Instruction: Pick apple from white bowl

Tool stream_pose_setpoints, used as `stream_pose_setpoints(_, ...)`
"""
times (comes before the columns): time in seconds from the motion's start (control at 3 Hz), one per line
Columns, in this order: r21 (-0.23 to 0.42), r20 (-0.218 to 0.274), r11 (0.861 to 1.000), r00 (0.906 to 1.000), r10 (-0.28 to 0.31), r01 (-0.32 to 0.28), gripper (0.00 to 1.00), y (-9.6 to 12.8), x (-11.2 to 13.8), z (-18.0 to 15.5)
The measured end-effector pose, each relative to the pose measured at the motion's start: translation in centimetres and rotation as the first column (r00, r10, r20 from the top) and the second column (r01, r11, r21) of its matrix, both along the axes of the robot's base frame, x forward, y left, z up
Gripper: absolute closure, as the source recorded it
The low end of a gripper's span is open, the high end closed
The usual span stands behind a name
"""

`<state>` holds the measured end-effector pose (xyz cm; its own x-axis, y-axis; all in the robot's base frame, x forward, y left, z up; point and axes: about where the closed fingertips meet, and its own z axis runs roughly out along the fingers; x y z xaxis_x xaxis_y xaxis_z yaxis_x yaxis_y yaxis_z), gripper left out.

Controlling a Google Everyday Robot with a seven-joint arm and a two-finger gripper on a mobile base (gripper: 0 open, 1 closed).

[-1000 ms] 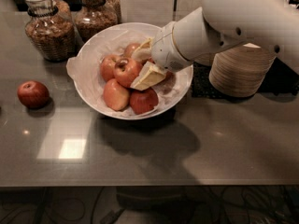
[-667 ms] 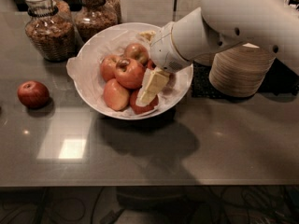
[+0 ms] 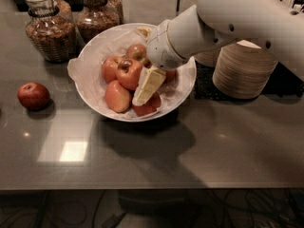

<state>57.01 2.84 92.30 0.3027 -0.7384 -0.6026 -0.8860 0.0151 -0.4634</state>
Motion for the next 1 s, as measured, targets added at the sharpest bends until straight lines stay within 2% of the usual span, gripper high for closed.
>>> stream_pose_setpoints(0.33,0.007,-0.01,1.0,0.9999,0.013,-0.013,0.0,0.85,0.57,-0.21)
stream_pose_setpoints(0.67,0.005,-0.019,1.0,0.9998,0.01,-0.01,0.0,0.79,0.63,-0.63)
stream_pose_setpoints(1.0,0.005,-0.019,1.0,0.9998,0.01,-0.01,0.19,0.79,0.63,-0.63)
